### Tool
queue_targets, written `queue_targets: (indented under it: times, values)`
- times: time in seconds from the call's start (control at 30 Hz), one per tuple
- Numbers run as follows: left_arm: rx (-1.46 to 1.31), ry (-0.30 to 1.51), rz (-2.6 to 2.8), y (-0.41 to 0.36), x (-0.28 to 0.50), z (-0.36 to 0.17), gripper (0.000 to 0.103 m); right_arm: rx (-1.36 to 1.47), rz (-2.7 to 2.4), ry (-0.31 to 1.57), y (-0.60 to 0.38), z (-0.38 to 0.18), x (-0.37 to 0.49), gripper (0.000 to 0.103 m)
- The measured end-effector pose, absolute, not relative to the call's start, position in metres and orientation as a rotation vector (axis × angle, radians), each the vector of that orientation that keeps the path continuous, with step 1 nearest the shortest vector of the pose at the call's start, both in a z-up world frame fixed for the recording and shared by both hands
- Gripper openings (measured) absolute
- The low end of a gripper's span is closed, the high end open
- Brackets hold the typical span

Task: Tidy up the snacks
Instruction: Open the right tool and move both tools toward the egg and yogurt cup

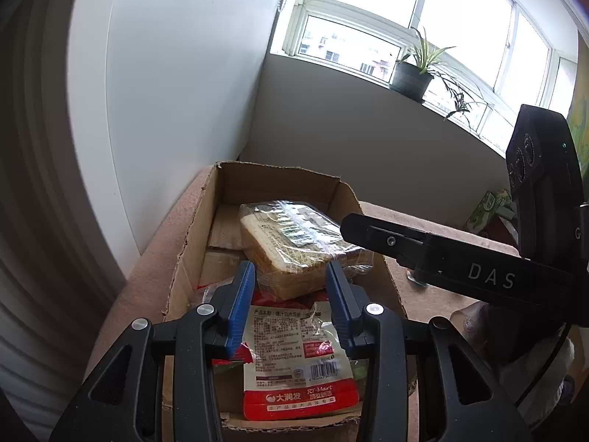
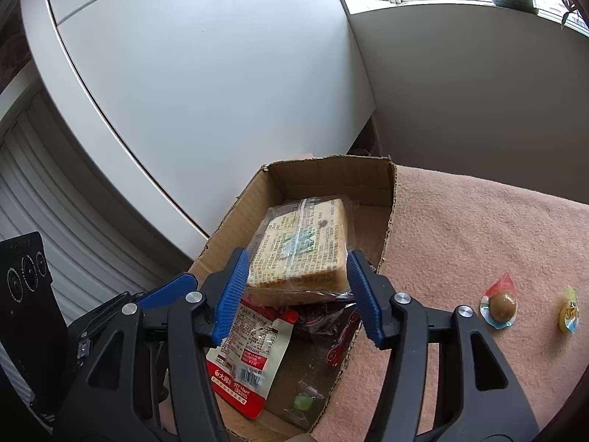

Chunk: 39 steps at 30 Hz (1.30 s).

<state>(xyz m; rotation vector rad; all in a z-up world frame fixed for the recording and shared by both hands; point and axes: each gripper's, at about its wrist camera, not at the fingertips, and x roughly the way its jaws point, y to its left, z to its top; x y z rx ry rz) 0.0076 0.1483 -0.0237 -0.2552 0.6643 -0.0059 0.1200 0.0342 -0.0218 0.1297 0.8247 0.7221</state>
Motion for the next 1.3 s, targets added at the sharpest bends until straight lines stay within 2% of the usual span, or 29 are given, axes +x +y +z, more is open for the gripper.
queue_targets:
  times: [0.17,0.77,1.03,1.3]
  values:
    - [-0.261,0.649,-0.018,0.147,0.001,-0.019,0.038,0.124,0.689,0.787,0.021,-0.013,0.114,0.070]
    - [-0.189,0.649,-0.157,0.056,0.012,-0.004,0.039,0.130,0.467,0.755,-0.098,-0.012,0.119,0.074]
    - [-0.138,0.722,-0.218,0.000,0.032,-0.021,0.039,0.160,0.371,0.798,-0.151,-0.037,0.137,0.074]
    - [-0.121,0.796,-0.201,-0.026,0.062,-0.045,0.039,0.142,0.348,0.889,-0.162,-0.065,0.152,0.074]
